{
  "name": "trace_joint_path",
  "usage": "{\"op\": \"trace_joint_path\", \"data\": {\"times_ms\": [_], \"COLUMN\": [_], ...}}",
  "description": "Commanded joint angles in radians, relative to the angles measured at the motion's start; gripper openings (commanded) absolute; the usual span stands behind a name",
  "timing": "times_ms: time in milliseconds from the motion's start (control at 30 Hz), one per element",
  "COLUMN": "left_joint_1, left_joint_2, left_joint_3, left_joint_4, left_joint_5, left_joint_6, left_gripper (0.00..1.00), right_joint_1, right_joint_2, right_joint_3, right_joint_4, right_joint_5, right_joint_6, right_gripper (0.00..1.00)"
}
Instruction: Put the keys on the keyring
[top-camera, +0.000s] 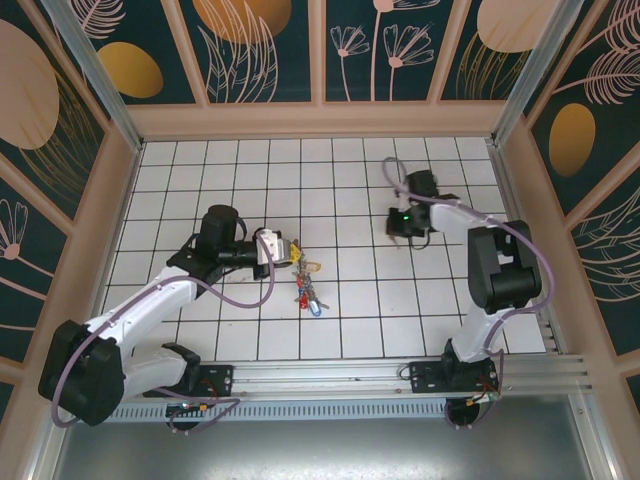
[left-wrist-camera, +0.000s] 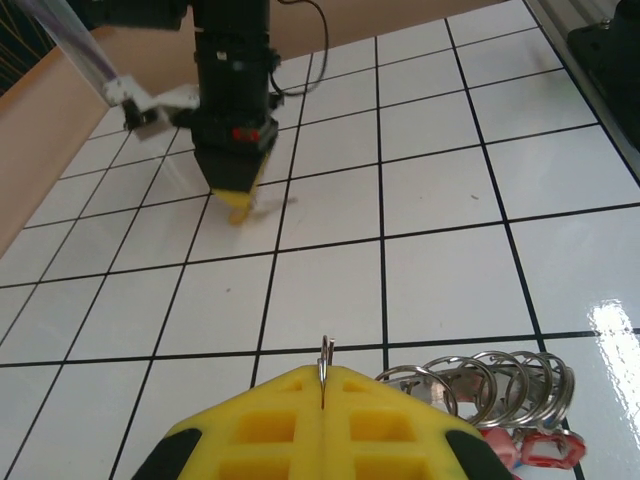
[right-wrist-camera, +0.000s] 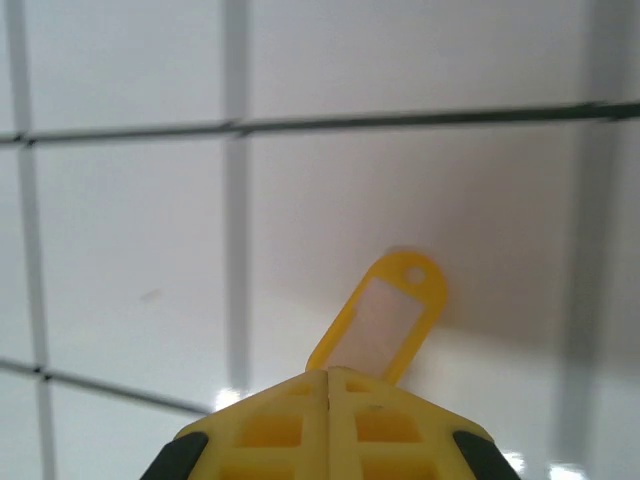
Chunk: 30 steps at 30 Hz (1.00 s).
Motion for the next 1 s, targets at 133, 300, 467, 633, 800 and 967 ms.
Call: {"op": "trace_joint_path", "data": {"times_ms": [133, 300, 467, 633, 800, 967], "left_joint_1": [0.003, 0.002, 0.002, 0.002, 0.002, 0.002], "left_joint_2": [-0.038, -0.048, -0.06, -0.059, -0.066, -0.082], "left_joint_3": [-0.009, -0.006, -0.012, -0.015, -0.02, -0.023], "left_joint_4": [-0.02, -0.022, -0.021, 0.004, 0.023, 0.025], "left_joint_5": [0.026, 0.05, 0.065, 0.089, 0.113, 0.154], "left_joint_6": [0.031, 0.033, 0.025, 0.015, -0.004, 0.002], "left_gripper": [0.0, 0.0, 0.0, 0.0, 0.0, 0.0], "right_joint_1": [0.208, 0.242, 0.285, 0.281, 0.235, 0.248], "right_joint_2": [0.046, 0.095, 0.141, 0.027, -0.137, -0.4], "right_joint_3": [0.01, 0.038, 0.102, 0.03, -0.054, -0.259], "right_joint_4": [0.062, 0.159, 0.18, 0.243, 0.28, 0.502], "right_joint_5": [-0.022, -0.031, -0.044, -0.04, -0.128, -0.291], "right_joint_6": [0.117, 0.159, 0.16, 0.095, -0.082, -0.312], "right_gripper": [0.0, 0.0, 0.08, 0.28, 0.32, 0.34]}}
